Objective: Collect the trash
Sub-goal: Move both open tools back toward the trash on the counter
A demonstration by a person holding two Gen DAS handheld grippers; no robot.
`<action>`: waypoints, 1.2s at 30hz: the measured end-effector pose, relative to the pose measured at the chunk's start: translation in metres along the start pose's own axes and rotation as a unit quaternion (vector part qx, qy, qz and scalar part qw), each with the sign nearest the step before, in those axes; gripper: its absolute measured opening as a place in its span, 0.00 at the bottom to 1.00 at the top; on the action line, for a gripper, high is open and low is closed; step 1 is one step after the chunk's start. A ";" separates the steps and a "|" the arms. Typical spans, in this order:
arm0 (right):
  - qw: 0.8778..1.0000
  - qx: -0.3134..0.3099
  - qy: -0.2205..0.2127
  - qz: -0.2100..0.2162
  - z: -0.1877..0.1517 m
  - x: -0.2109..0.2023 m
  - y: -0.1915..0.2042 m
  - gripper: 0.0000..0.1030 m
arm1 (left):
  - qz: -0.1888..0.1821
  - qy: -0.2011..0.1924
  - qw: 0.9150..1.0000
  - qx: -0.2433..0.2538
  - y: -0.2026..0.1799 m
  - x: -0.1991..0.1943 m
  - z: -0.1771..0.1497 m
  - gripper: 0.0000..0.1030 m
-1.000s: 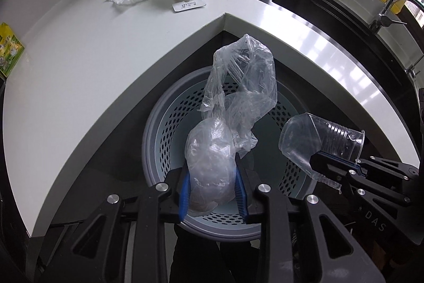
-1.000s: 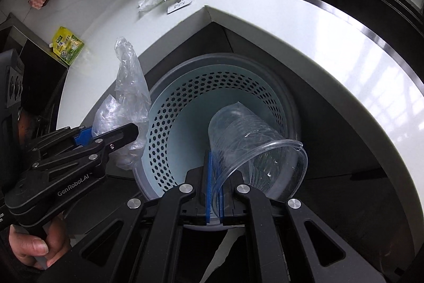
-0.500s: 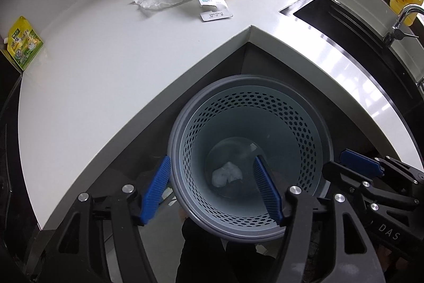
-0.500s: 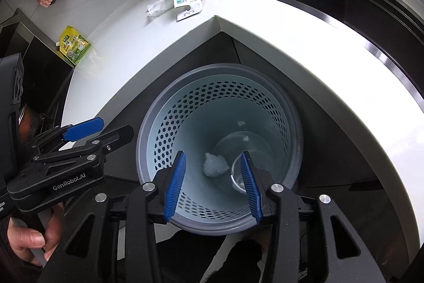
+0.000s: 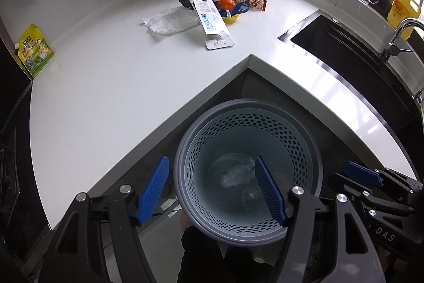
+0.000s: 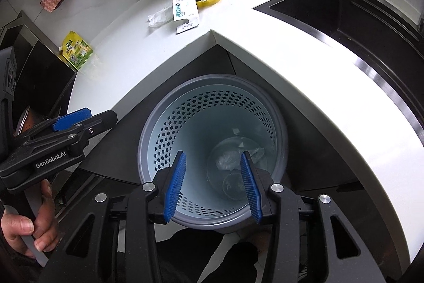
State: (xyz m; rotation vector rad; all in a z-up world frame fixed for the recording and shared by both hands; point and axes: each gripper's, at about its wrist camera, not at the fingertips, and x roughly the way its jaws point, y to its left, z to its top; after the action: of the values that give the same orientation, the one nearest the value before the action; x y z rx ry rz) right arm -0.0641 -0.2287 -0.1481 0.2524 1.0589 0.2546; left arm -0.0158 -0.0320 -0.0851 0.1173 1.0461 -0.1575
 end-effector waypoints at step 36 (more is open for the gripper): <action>0.996 -0.019 -0.088 -0.019 0.089 -0.016 0.041 0.48 | 0.041 -0.113 0.993 -0.008 0.074 -0.053 0.083 0.78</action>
State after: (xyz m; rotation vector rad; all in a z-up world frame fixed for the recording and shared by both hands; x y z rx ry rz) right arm 0.0033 -0.2025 -0.0798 0.2159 0.8821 0.2140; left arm 0.0424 0.0301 0.0040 0.1249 0.8160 -0.0865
